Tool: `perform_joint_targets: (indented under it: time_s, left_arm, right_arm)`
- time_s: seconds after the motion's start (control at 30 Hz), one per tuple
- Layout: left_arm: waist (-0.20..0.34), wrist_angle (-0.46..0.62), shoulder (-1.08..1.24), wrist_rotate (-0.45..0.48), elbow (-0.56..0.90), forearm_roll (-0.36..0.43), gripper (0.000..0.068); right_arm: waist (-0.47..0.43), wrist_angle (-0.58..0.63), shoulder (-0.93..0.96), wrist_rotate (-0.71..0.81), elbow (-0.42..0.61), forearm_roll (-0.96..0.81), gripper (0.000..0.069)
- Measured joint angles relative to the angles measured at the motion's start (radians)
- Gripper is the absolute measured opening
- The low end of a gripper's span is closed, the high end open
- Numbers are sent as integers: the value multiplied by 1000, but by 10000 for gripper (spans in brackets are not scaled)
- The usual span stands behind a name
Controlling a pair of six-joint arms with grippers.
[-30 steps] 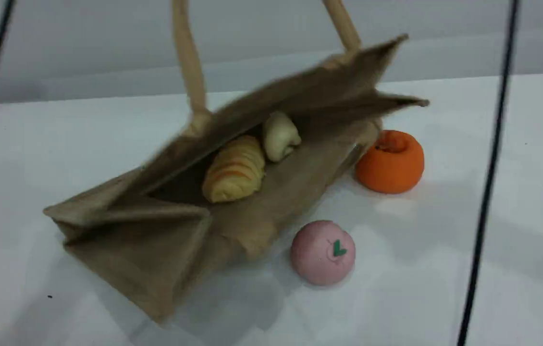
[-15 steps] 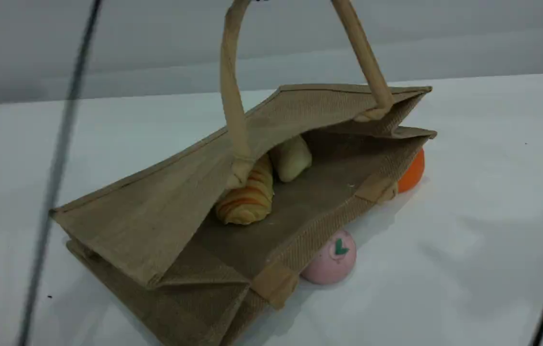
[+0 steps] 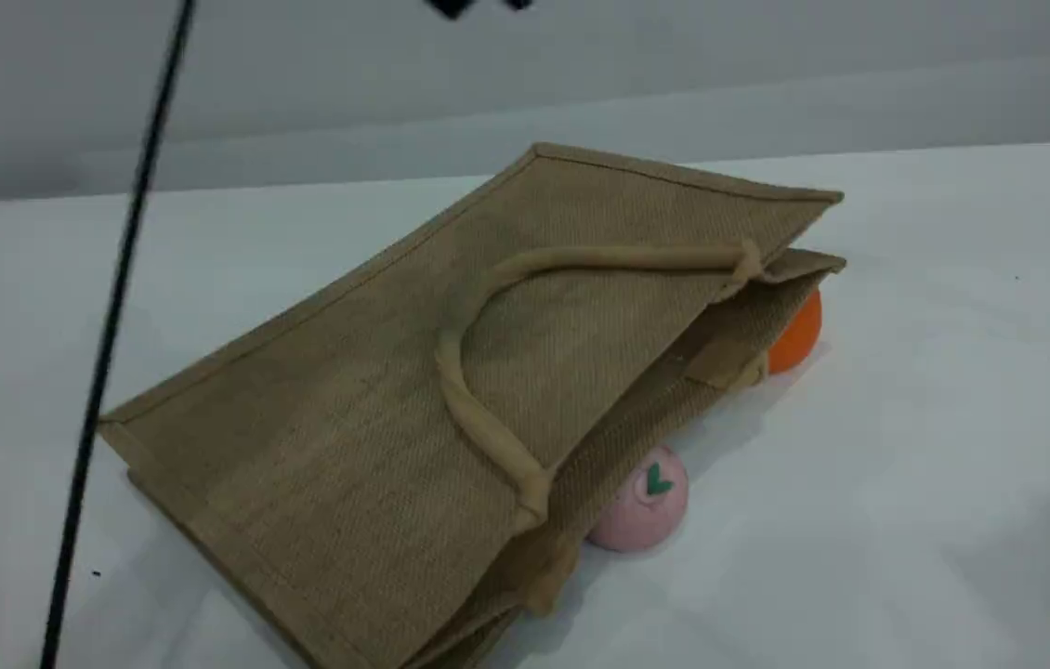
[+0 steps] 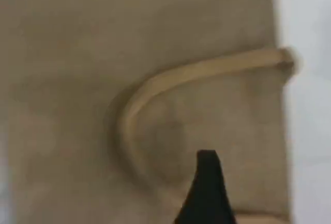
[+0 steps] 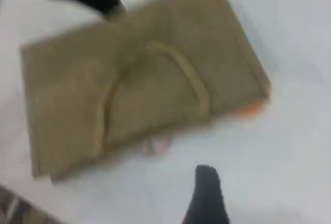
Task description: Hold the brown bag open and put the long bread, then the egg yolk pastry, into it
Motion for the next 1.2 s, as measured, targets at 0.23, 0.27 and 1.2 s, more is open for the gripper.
perform_joint_targets:
  time_s: [0.23, 0.27, 1.2]
  left_arm:
    - [0, 2, -86, -176, 1, 233, 491]
    - [0, 2, -101, -187, 3, 239, 486]
    - [-1, -73, -883, -319, 798, 273, 467]
  right_arm:
    - [0, 58, -126, 195, 93, -222, 479]
    - [0, 57, -156, 213, 120, -237, 479]
    - [0, -100, -1124, 250, 768, -266, 479]
